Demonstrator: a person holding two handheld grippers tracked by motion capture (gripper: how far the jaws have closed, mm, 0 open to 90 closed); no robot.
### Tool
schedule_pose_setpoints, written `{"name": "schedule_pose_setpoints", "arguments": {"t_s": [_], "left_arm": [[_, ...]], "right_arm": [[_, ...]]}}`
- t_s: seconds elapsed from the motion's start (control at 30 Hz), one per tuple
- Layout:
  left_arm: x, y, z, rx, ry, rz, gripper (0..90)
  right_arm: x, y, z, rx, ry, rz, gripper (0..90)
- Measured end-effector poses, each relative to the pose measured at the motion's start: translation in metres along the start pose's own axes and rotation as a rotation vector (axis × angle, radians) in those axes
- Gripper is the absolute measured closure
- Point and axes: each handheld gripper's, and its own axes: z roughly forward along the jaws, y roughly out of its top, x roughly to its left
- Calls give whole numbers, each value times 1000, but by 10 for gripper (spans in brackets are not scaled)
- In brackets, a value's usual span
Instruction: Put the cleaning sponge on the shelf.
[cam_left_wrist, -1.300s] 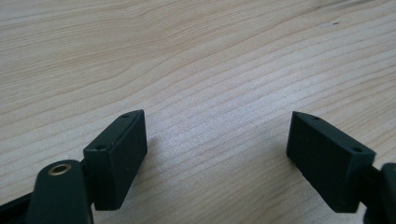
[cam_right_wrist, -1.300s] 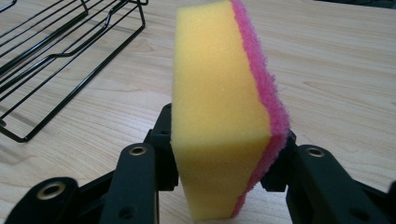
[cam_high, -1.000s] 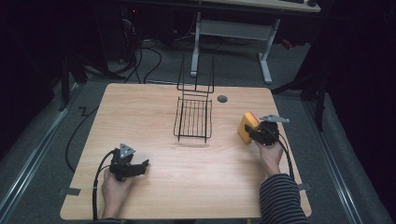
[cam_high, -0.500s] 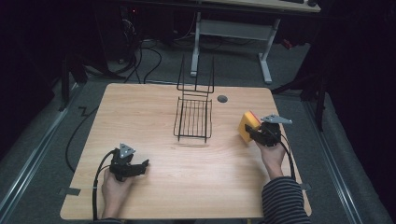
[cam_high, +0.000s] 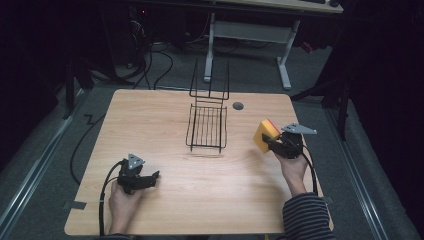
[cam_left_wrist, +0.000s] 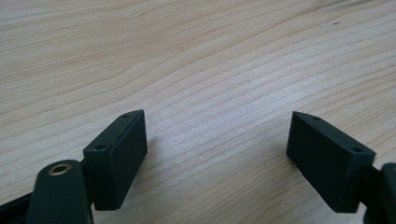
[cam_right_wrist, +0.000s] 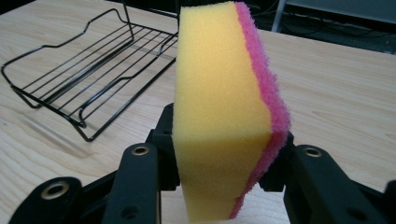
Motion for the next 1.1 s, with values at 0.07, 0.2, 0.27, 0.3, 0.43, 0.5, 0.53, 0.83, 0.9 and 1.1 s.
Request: {"name": "schedule_pose_setpoints", "arguments": {"t_s": [0.07,0.2,0.27,0.3,0.43,0.5,0.53,0.83,0.9,1.1], "left_arm": [[0,0,0,0,0,0,208],[0,0,0,0,0,0,208],[0,0,0,0,0,0,208],[0,0,0,0,0,0,208],[0,0,0,0,0,0,208],[0,0,0,0,0,0,208],[0,0,0,0,0,0,208],[0,0,0,0,0,0,208],[0,0,0,0,0,0,208],[0,0,0,0,0,-1,208]], "right_arm": [[1,0,-1,-4,1,3,602],[5,3,-7,-26,21,1,602],[7,4,-9,-32,30,-1,602],[7,4,-9,-32,30,-1,602],[11,6,-14,-39,39,-3,602],[12,8,-16,-46,45,-5,602],[13,10,-17,-49,50,-6,602],[22,19,-22,-61,85,-18,602],[23,20,-22,-67,90,-19,602],[30,27,-21,-72,114,-13,602]]}}
